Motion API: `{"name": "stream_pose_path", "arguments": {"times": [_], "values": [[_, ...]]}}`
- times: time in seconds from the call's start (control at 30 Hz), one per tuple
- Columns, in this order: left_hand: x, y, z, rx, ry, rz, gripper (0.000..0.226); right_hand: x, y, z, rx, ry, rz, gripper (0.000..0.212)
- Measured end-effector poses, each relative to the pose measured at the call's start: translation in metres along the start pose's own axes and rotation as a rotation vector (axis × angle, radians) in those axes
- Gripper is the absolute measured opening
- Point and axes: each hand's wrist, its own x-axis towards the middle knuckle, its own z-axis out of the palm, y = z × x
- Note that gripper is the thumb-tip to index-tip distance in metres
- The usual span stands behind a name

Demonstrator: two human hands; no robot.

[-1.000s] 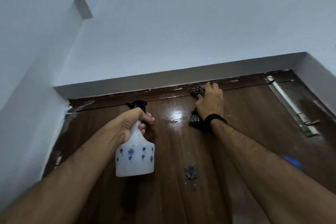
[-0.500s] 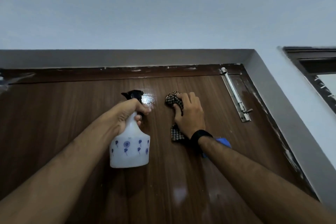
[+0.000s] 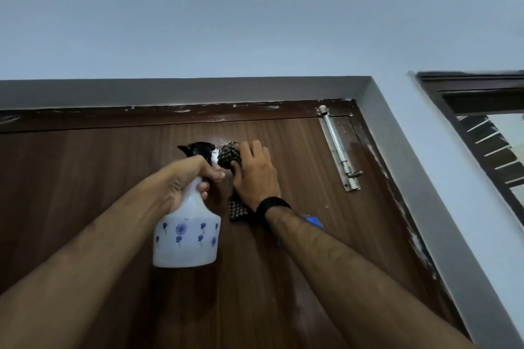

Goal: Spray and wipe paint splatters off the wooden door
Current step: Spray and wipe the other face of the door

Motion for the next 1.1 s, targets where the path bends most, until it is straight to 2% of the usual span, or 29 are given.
{"name": "stream_pose_path", "arguments": {"times": [0.13, 0.2, 0.33, 0.43, 0.5, 0.7, 0.8, 0.93, 1.1], "values": [[0.003, -0.007, 0.025, 0.027, -0.009, -0.025, 0.018, 0.02, 0.046, -0.034, -0.083, 0.105, 0.284, 0.027], [0.005, -0.012, 0.037, 0.031, -0.033, -0.038, 0.017, 0.024, 0.076, -0.057, -0.148, 0.098, 0.413, 0.029], [0.004, -0.02, 0.059, 0.047, -0.076, -0.076, 0.017, 0.006, 0.109, -0.099, -0.173, -0.087, 0.464, 0.027], [-0.005, -0.028, 0.075, 0.079, -0.072, -0.104, 0.015, -0.011, 0.111, -0.129, -0.209, -0.278, 0.452, 0.027], [-0.014, -0.034, 0.083, 0.085, -0.09, -0.105, 0.015, -0.022, 0.105, -0.145, -0.237, -0.324, 0.419, 0.028], [-0.035, -0.048, 0.104, 0.009, -0.151, -0.115, 0.013, -0.05, 0.09, -0.18, -0.282, -0.219, 0.407, 0.025], [-0.038, -0.046, 0.114, 0.002, -0.165, -0.113, 0.014, -0.044, 0.085, -0.194, -0.232, -0.134, 0.464, 0.024], [-0.033, -0.023, 0.132, -0.012, -0.176, -0.06, 0.014, -0.022, 0.085, -0.21, -0.194, 0.01, 0.567, 0.025], [-0.022, 0.012, 0.165, 0.013, -0.247, 0.018, 0.009, 0.004, 0.107, -0.226, -0.151, 0.094, 0.599, 0.026]]}}
